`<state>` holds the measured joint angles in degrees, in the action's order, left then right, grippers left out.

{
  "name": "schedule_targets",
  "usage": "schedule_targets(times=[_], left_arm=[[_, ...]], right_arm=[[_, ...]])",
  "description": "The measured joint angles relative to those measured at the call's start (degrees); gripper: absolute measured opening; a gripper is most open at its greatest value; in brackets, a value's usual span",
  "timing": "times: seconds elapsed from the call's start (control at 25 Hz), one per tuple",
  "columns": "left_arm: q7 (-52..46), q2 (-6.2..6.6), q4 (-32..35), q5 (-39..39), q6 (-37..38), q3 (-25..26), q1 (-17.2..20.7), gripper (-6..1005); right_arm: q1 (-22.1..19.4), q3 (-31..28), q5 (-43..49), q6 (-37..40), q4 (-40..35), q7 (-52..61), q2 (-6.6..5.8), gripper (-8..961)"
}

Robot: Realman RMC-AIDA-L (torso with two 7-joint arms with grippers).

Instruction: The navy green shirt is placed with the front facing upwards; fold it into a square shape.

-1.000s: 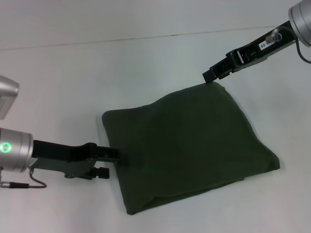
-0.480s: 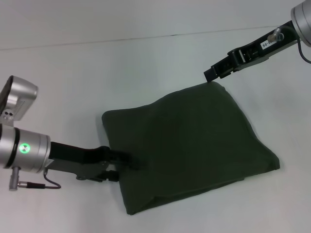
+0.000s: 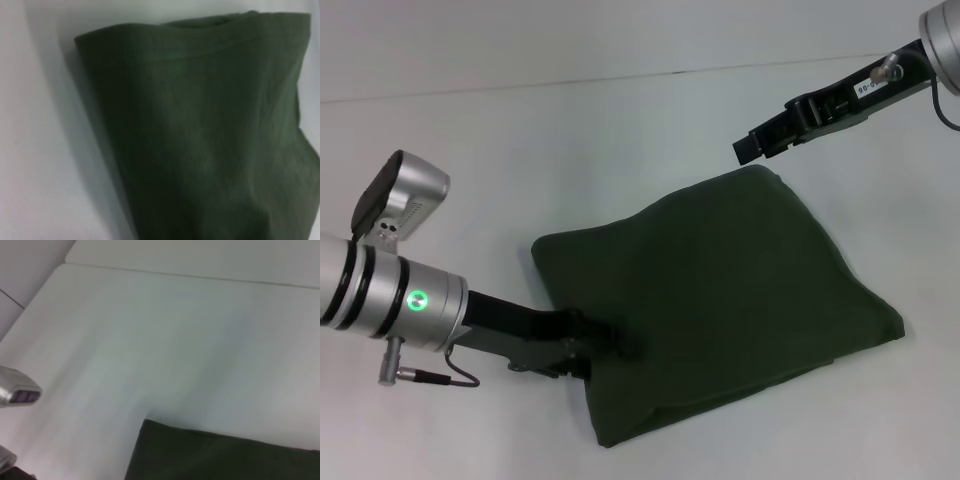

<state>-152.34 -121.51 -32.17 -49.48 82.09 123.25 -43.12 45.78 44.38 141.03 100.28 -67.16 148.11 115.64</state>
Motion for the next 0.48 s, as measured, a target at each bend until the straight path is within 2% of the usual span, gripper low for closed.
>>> schedule_targets(times=[0.32,0.48], left_arm=[[0.3,0.02,-0.6,0.8,-0.4,-2.6,-0.8,786],[0.2,0.17,-0.6,0.8,-0.2,-2.5,-0.8,586]], right_arm=[[-0.6,0.0,-0.9,-0.1,0.1,0.0,-0.15,485],[-0.6,0.0,-0.9,-0.1,0.1,0.0,-0.16,485]])
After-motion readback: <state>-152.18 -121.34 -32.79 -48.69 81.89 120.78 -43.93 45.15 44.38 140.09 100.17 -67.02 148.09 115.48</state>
